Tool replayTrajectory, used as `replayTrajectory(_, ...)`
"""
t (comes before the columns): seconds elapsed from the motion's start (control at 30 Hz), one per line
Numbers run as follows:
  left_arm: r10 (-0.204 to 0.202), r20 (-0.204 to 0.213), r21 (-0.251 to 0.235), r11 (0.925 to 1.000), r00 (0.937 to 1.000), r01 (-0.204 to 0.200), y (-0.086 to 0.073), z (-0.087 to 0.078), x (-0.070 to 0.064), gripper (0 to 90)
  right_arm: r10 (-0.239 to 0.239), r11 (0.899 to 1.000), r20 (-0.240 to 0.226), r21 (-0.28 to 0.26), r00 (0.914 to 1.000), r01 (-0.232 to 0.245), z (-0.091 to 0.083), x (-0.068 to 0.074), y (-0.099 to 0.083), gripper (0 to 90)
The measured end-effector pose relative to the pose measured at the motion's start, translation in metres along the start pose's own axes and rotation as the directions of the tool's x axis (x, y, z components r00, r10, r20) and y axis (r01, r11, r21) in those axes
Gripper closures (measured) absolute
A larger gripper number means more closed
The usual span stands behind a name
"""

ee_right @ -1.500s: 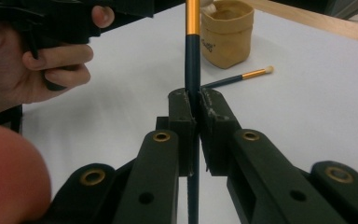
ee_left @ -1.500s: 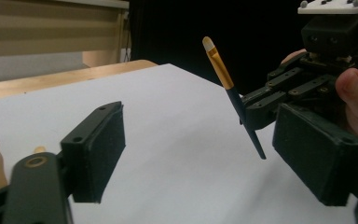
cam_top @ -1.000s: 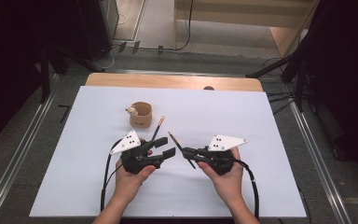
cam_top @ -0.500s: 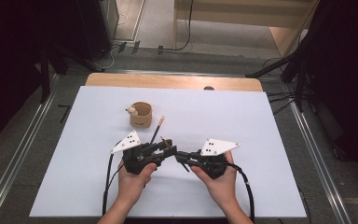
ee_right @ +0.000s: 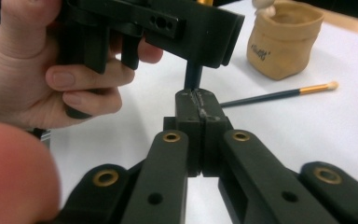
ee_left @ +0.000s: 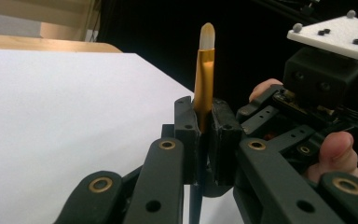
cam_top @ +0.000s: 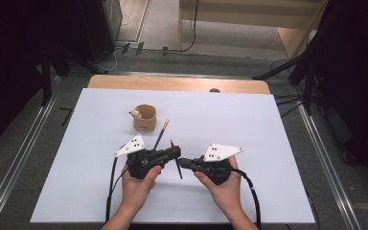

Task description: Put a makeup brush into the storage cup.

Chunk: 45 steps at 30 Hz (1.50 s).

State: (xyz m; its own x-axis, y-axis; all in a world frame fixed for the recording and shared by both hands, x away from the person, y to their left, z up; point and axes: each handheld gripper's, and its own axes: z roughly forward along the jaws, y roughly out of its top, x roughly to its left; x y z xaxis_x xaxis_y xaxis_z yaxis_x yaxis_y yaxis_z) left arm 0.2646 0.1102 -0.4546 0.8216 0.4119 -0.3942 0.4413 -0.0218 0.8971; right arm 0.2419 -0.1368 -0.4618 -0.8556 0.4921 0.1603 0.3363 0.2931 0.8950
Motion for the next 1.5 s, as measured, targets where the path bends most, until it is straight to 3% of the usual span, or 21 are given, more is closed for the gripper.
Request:
replayTrajectory(0.03, 0.0, 0.0, 0.0, 1.0, 1.0, 0.0, 0.0, 0.0, 0.0, 84.9, 0.0, 1.0, 0.0, 0.0, 1.0, 0.0, 0.0, 0.0, 0.0, 80.4)
replayTrajectory(0.07, 0.003, -0.003, 0.002, 1.0, 1.0, -0.003, 0.0, 0.0, 0.0, 84.9, 0.012, 1.0, 0.013, -0.003, 0.9998, -0.012, 0.0, -0.001, 0.0, 65.9)
replayTrajectory(0.1, 0.004, -0.007, 0.003, 1.0, 1.0, -0.004, 0.001, -0.001, 0.0, 84.9, 0.012, 1.0, 0.013, -0.003, 0.9998, -0.012, 0.0, -0.001, 0.0, 65.9)
replayTrajectory(0.13, 0.009, -0.014, 0.006, 0.9999, 0.9999, -0.009, 0.001, -0.001, 0.0, 84.9, 0.011, 1.0, 0.013, -0.007, 0.9999, -0.011, 0.0, -0.001, 0.0, 59.5)
replayTrajectory(0.17, 0.013, -0.02, 0.007, 0.9999, 0.9997, -0.013, 0.001, -0.002, 0.001, 85.0, 0.002, 1.0, 0.049, -0.02, 0.9988, -0.001, -0.003, -0.001, 0.001, 45.0)
replayTrajectory(0.27, 0.021, -0.037, 0.007, 0.9998, 0.9991, -0.021, 0.003, -0.005, 0.002, 84.9, 0.01, 0.999, 0.088, -0.052, 0.9961, -0.005, -0.011, -0.002, 0.001, 30.2)
replayTrajectory(0.4, 0.028, -0.052, 0.008, 0.9996, 0.9983, -0.028, 0.004, -0.007, 0.003, 85.0, 0.036, 0.996, 0.174, -0.089, 0.9841, -0.021, -0.025, -0.007, -0.002, 14.1)
replayTrajectory(0.43, 0.029, -0.056, 0.009, 0.9996, 0.998, -0.029, 0.004, -0.007, 0.004, 85.0, 0.054, 0.994, 0.191, -0.101, 0.9802, -0.035, -0.028, -0.009, -0.003, 13.0)
replayTrajectory(0.47, 0.033, -0.059, 0.009, 0.9994, 0.9977, -0.032, 0.005, -0.008, 0.004, 85.0, 0.063, 0.993, 0.233, -0.113, 0.9705, -0.037, -0.031, -0.009, -0.005, 8.6)
replayTrajectory(0.53, 0.039, -0.062, 0.01, 0.9992, 0.9973, -0.038, 0.005, -0.008, 0.004, 85.0, 0.079, 0.992, 0.336, -0.115, 0.9384, -0.042, -0.036, -0.009, -0.008, 0.0)
replayTrajectory(0.57, 0.04, -0.065, 0.011, 0.9991, 0.9971, -0.04, 0.006, -0.009, 0.005, 85.0, 0.075, 0.993, 0.37, -0.117, 0.9262, -0.033, -0.038, -0.009, -0.009, 0.0)
replayTrajectory(0.6, 0.04, -0.065, 0.011, 0.9991, 0.9971, -0.04, 0.006, -0.009, 0.005, 85.0, 0.075, 0.993, 0.37, -0.117, 0.9262, -0.033, -0.038, -0.009, -0.009, 0.0)
replayTrajectory(0.67, 0.04, -0.072, 0.004, 0.9992, 0.9966, -0.04, 0.008, -0.011, 0.006, 85.0, 0.078, 0.992, 0.456, -0.126, 0.8868, -0.022, -0.043, -0.009, -0.015, 0.0)
replayTrajectory(0.93, 0.05, -0.095, 0.001, 0.9987, 0.9943, -0.05, 0.013, -0.017, 0.01, 85.0, 0.127, 0.986, 0.467, -0.152, 0.8751, -0.062, -0.064, -0.019, -0.034, 0.0)
replayTrajectory(1.07, 0.061, -0.109, 0.006, 0.9981, 0.9921, -0.061, 0.015, -0.019, 0.01, 85.0, 0.172, 0.978, 0.471, -0.184, 0.8651, -0.095, -0.082, -0.026, -0.047, 0.0)
replayTrajectory(1.1, 0.064, -0.113, 0.01, 0.9979, 0.9915, -0.064, 0.016, -0.02, 0.011, 85.0, 0.184, 0.976, 0.483, -0.193, 0.8561, -0.1, -0.09, -0.03, -0.052, 0.0)
replayTrajectory(1.23, 0.069, -0.125, 0.016, 0.9976, 0.9898, -0.067, 0.016, -0.02, 0.013, 85.0, 0.191, 0.974, 0.504, -0.204, 0.8426, -0.099, -0.102, -0.034, -0.06, 0.0)
replayTrajectory(1.3, 0.065, -0.126, 0.015, 0.9979, 0.9898, -0.064, 0.017, -0.02, 0.014, 85.0, 0.192, 0.974, 0.505, -0.205, 0.8414, -0.098, -0.105, -0.035, -0.062, 0.0)
replayTrajectory(1.33, 0.068, -0.135, 0.016, 0.9976, 0.9885, -0.067, 0.018, -0.021, 0.015, 85.0, 0.188, 0.975, 0.518, -0.202, 0.8345, -0.094, -0.11, -0.036, -0.065, 0.0)
replayTrajectory(1.4, 0.069, -0.138, 0.016, 0.9976, 0.988, -0.068, 0.019, -0.021, 0.017, 85.0, 0.186, 0.976, 0.521, -0.199, 0.8333, -0.093, -0.111, -0.037, -0.066, 0.0)
replayTrajectory(1.5, 0.068, -0.149, 0.008, 0.9977, 0.9865, -0.067, 0.022, -0.025, 0.02, 85.0, 0.193, 0.975, 0.532, -0.199, 0.8245, -0.099, -0.118, -0.039, -0.072, 0.0)
